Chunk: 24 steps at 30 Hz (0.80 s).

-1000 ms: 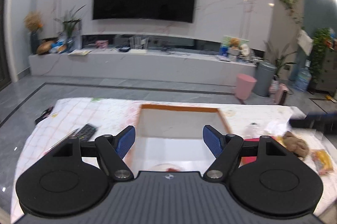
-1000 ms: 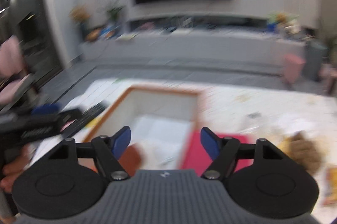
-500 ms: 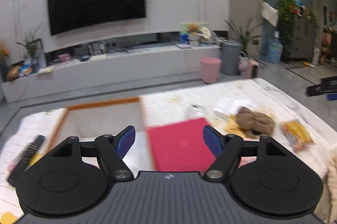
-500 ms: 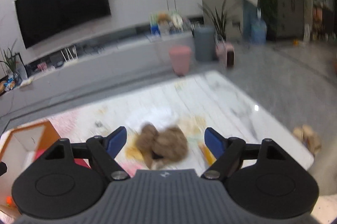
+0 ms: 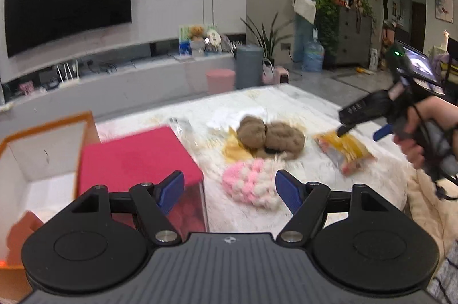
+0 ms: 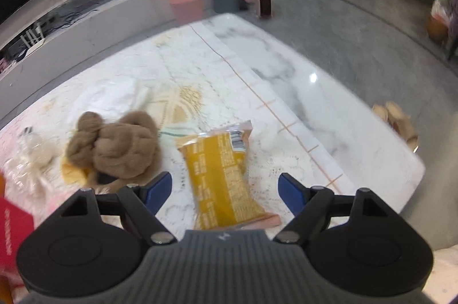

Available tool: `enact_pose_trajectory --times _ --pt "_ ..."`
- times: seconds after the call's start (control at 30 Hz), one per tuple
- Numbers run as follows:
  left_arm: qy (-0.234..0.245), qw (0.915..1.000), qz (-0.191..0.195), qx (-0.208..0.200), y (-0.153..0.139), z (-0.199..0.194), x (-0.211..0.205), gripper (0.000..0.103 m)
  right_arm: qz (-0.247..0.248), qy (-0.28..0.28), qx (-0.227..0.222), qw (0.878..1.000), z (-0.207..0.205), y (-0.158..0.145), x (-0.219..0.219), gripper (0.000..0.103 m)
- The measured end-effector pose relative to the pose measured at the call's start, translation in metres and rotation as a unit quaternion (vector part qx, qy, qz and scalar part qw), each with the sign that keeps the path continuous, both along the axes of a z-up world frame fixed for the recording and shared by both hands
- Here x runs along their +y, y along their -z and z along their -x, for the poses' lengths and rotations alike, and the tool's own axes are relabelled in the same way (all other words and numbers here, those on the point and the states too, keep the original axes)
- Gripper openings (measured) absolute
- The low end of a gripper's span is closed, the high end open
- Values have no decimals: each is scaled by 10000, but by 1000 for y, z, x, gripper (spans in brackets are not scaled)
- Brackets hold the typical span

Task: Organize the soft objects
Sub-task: 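Move the right tool back to the table and grasp the yellow snack packet, then grasp the pink-and-white crocheted ball with the left tool while the right tool holds the packet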

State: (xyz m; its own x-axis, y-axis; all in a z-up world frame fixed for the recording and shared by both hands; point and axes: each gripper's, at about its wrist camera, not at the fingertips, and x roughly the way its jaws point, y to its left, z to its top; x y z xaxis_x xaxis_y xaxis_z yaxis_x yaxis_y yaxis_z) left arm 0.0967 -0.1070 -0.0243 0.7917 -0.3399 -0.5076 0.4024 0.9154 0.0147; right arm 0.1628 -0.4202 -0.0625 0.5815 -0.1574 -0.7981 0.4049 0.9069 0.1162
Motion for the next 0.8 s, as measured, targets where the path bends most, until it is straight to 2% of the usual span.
enact_pose_trajectory --times 0.1,0.2,0.33,0.37,0.47,0.6,0.7,0.8 --pt "65 9999 -30 151 9 -4 -1 85 -76 60 238 9997 -18 16 2 82" --pt "38 9998 -22 183 13 -2 4 85 233 -195 427 9986 -34 32 14 82" --pt "19 9995 48 311 12 -3 11 85 670 -398 616 9951 -43 44 23 57" --pt "15 9993 91 361 12 -4 11 85 718 -416 607 9947 -43 45 24 55" --pt "6 9990 140 429 10 -5 11 85 805 -543 607 9934 -40 41 27 47" --pt "-12 9995 -24 328 10 -2 3 85 759 -557 582 9939 -30 22 34 46" --pt "9 9996 -132 243 10 1 -1 85 614 -962 455 9924 -11 6 51 46" --pt "60 9995 -155 280 12 2 -6 85 344 -1517 641 9858 4 5 75 46"
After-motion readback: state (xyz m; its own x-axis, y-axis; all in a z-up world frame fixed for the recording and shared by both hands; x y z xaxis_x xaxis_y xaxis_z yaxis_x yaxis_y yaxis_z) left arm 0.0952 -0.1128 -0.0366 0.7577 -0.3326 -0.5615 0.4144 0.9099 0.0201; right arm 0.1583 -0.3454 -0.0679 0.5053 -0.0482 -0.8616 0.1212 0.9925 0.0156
